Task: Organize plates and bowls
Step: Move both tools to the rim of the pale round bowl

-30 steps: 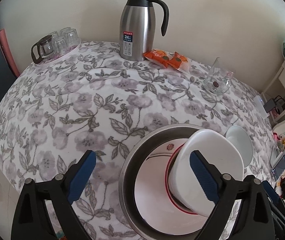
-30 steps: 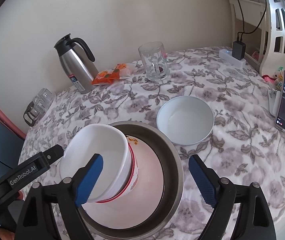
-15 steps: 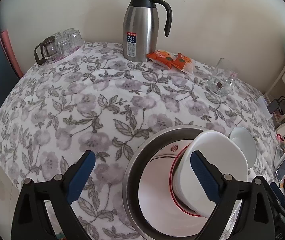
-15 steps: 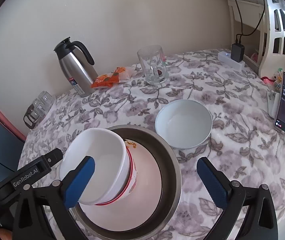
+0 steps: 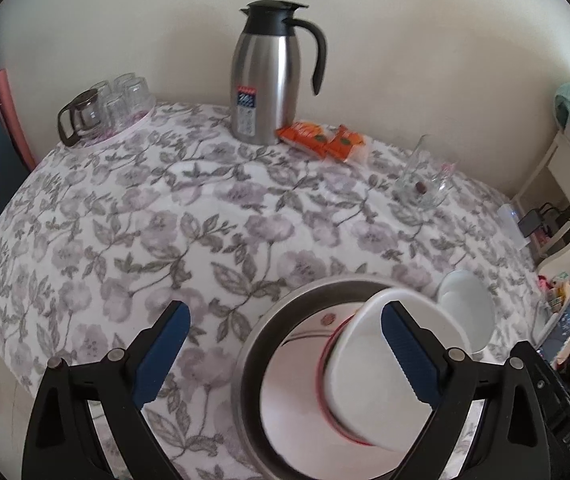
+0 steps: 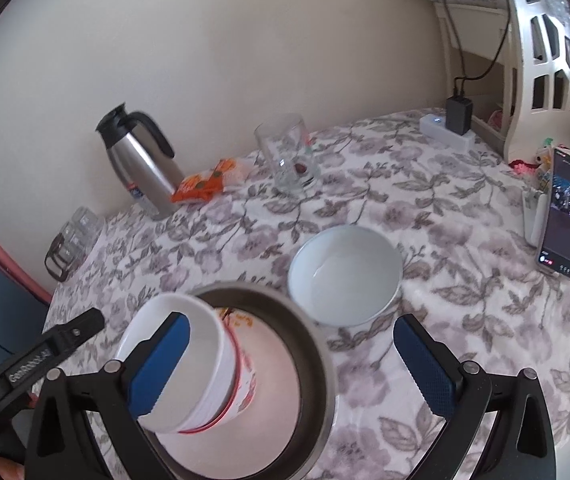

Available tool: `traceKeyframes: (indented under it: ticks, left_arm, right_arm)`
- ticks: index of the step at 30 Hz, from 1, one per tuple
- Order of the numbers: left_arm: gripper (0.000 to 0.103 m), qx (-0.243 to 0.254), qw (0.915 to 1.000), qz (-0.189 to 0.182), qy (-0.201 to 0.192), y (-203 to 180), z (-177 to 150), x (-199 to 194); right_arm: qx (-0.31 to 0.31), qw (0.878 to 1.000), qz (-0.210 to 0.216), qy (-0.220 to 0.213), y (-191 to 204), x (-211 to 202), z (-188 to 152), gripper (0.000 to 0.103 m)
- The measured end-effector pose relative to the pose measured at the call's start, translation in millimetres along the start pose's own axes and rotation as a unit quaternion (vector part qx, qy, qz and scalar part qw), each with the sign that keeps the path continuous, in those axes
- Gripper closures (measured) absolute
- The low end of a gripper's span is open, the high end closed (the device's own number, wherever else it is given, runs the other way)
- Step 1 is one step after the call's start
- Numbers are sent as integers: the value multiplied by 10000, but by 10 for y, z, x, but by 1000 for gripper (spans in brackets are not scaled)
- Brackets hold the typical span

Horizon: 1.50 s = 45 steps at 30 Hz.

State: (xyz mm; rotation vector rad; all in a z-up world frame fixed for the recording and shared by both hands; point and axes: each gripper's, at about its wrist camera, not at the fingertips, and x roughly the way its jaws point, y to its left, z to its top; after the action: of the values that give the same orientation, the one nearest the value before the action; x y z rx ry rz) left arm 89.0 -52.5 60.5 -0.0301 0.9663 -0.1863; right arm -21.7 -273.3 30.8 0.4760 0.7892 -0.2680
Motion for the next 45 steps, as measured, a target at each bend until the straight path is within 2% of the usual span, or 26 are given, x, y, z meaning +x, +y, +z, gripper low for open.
traceKeyframes:
  ticks: [6,10,14,21,28,31,36,38,41,45]
  left_arm:
    - [6,196,9987,-301,-360,-188,157,-142]
    - [6,336,9973,-606,-252,-341,269,-166]
    - [6,662,9953,-709,-78,-604,355,-158]
    - [6,1233,9900,-643,225,-1049,476,-8]
    - [6,1742,9800,-426,865,-1447,495,350]
    - [7,1812,9764,-335,1124,-1563,492,505]
    - [7,2020,9704,-217,1308,-1763,491,694]
    - [10,2058,9682,-163,1413,-1835,499,798]
    - [18,2107,9647,-99,1575,-1922,504,943]
    - [18,2193,9595,28,1766,-2001,474,1130]
  right_arm:
    - [247,9996,-96,-66,-232,14,109,0]
    - [433,9990,-100,-47,-395,54,160,0]
    - [634,9979,-112,-98,-601,89,207,0]
    - [964,9951,-215,31,-947,249,219,0]
    - [1109,9927,-283,385,-1100,520,168,0]
    - [1091,9925,-328,453,-1113,601,163,0]
    - [1214,9910,-363,440,-1163,694,187,0]
    - [1244,9904,-358,476,-1175,746,194,0]
    - [1247,9902,-329,545,-1172,832,197,4]
    - [1229,9901,-318,598,-1165,917,210,9]
